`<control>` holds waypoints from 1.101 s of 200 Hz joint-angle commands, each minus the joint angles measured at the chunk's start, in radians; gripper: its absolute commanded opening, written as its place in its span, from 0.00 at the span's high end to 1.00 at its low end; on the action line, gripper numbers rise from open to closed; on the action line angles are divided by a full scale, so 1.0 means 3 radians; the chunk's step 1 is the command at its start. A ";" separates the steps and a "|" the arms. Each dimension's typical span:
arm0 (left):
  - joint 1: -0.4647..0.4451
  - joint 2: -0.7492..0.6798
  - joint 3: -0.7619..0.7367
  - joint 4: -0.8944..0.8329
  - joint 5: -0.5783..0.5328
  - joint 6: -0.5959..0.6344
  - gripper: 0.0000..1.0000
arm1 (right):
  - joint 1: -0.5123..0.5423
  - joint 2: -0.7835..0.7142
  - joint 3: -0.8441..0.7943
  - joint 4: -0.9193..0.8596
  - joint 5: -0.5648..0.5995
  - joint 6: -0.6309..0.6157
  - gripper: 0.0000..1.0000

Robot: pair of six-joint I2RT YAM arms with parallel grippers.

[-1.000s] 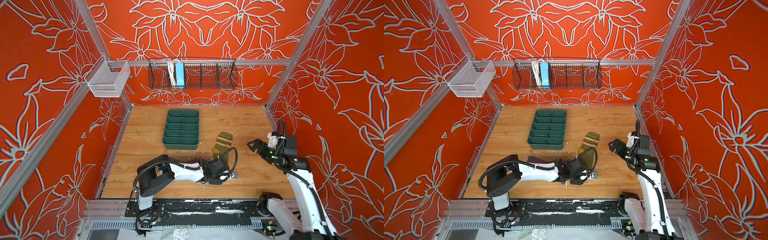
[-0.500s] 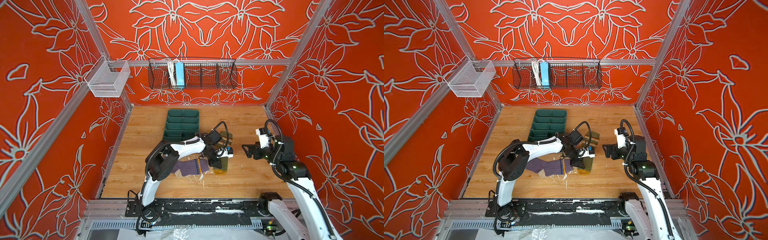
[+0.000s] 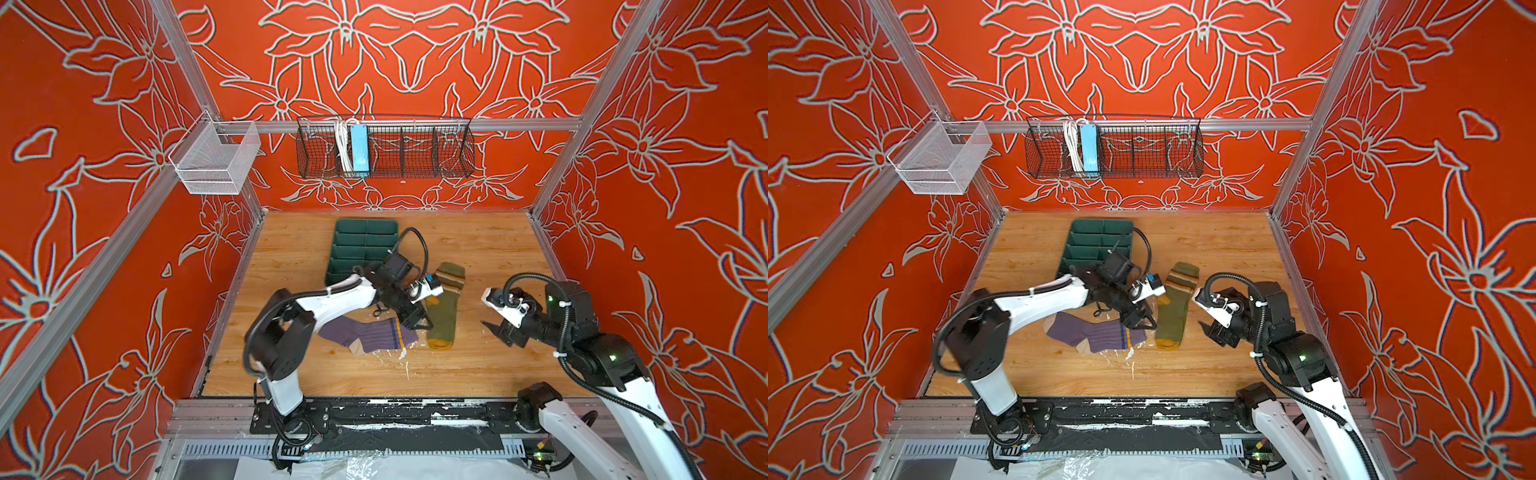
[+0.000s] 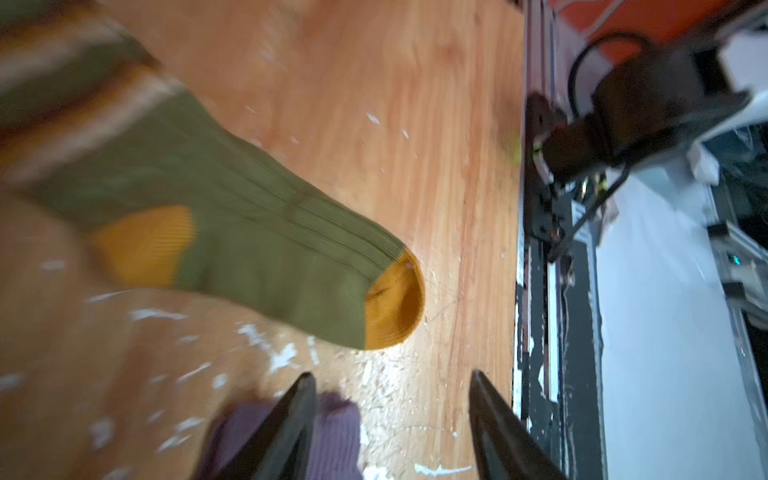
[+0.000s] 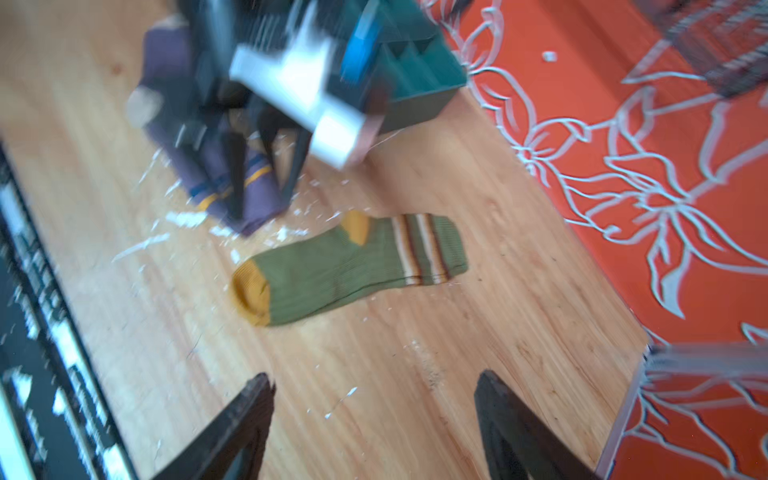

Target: Roll the socks

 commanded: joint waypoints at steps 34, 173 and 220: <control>0.0232 -0.1278 -0.0712 0.0998 -0.0662 0.0004 0.25 | 0.1131 0.0553 -0.0589 0.0547 0.0861 -0.0660 0.22; 0.0241 -0.2335 -0.1262 0.1003 -0.1041 0.0283 0.16 | 0.1510 0.1817 -0.1106 0.1698 0.0867 -0.0779 0.35; 0.0242 -0.2309 -0.1246 0.0957 -0.0953 0.0353 0.18 | 0.1538 0.2029 -0.1134 0.1834 0.0921 -0.0746 0.55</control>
